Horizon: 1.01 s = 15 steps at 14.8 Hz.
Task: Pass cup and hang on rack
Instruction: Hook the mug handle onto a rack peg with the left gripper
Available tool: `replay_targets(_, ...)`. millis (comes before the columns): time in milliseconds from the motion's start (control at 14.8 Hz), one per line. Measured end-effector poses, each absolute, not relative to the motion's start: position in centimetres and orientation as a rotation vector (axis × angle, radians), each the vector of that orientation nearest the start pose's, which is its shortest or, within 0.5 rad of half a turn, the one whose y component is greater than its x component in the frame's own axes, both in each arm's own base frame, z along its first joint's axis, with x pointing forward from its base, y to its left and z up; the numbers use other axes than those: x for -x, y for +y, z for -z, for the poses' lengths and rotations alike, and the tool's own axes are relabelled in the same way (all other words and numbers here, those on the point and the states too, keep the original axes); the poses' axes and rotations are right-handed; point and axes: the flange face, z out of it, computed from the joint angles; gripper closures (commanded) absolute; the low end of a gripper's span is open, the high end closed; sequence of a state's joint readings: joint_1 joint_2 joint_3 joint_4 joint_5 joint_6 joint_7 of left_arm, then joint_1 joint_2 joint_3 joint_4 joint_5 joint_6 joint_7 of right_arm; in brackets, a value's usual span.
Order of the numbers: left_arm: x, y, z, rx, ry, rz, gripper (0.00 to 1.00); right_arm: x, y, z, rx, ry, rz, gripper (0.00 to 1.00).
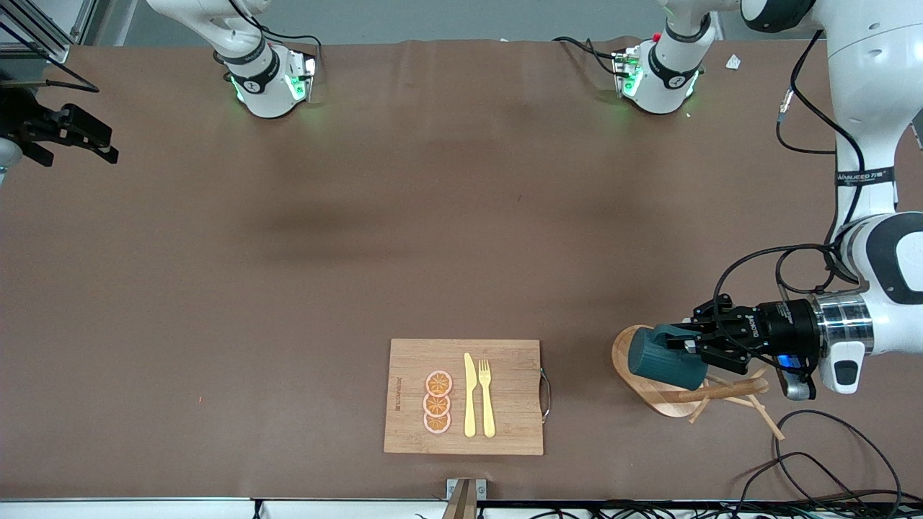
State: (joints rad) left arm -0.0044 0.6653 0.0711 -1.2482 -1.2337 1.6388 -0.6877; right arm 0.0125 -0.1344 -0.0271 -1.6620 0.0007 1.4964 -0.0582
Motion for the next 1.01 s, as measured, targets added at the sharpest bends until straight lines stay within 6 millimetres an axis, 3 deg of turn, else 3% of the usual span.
replay_targets(270, -73.4, -5.4, -40.1, -1.738, 1.010, 0.678, 1.00, -50.4, 0.0, -64.7, 3.135, -0.094, -0.045, 0.00)
replay_targets(473, -73.4, -5.1, -40.0, -1.735, 1.015, 0.677, 0.99, -50.5, -0.2, -64.9, 3.135, -0.087, -0.033, 0.00)
replay_targets(743, -73.4, -3.2, -39.4, -1.719, 1.030, 0.689, 0.99, -50.6, -0.8, -66.6, 3.136, -0.071, 0.055, 0.00)
replay_targets(1014, -73.5, -2.7, -38.5, -1.695, 1.038, 0.701, 0.99, -50.6, -0.9, -66.5, 3.137, -0.069, 0.051, 0.00)
